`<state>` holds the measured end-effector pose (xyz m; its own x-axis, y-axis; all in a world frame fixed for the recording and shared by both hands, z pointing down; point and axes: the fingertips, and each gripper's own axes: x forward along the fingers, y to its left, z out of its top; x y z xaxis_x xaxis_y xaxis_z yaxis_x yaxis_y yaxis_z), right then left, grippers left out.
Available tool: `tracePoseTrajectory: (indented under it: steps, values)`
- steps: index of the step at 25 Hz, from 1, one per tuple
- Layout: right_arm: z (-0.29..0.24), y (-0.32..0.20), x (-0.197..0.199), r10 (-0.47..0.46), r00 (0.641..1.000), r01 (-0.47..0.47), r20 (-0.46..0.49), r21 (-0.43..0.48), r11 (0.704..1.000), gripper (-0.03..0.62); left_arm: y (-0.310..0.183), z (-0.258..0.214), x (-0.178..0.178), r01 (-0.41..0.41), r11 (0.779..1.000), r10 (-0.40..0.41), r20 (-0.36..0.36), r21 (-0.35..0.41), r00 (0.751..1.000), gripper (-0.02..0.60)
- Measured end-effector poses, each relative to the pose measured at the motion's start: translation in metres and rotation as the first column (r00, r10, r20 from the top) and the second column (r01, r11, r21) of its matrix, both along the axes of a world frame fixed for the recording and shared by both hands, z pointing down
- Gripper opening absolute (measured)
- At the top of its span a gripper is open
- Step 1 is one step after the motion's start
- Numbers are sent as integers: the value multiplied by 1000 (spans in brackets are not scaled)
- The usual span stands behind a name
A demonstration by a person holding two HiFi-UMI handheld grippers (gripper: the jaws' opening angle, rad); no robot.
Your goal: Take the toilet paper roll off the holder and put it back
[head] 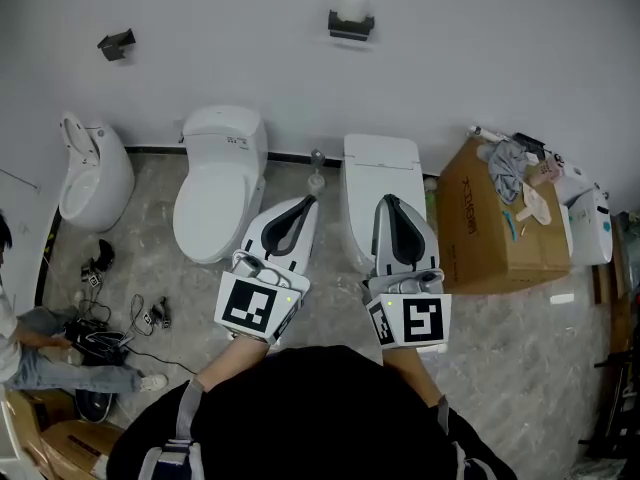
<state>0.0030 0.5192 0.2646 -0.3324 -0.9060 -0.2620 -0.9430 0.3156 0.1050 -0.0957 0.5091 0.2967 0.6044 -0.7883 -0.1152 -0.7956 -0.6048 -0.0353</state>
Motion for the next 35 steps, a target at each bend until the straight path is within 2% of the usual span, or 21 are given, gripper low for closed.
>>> tracePoseTrajectory:
  steps: [4, 8, 16, 20, 24, 35]
  values:
    - [5, -7, -1, 12, 1000, -12, 27, -7, 1000, 18, -8, 3, -3, -9, 1000, 9, -12, 5, 1000, 3]
    - [12, -21, -3, 12, 1000, -11, 27, -30, 999, 18, -20, 8, 1, -16, 1000, 16, 10, -14, 1000, 3]
    - [19, -79, 9, -3, 999, 4, 37, -38, 999, 18, -75, 15, 11, -4, 1000, 4, -4, -20, 1000, 3]
    - [20, -122, 20, -16, 1000, 17, 26, -41, 999, 18, -117, 13, 23, 2, 1000, -2, -13, 10, 1000, 3]
    - [15, -174, 33, -29, 1000, 30, 3, -34, 999, 18, -167, 10, 39, 18, 1000, -19, -14, -10, 1000, 3]
    - [15, -304, 70, -65, 998, 65, 6, -45, 997, 18, -294, 6, 80, 12, 1000, -11, -42, 27, 999, 3]
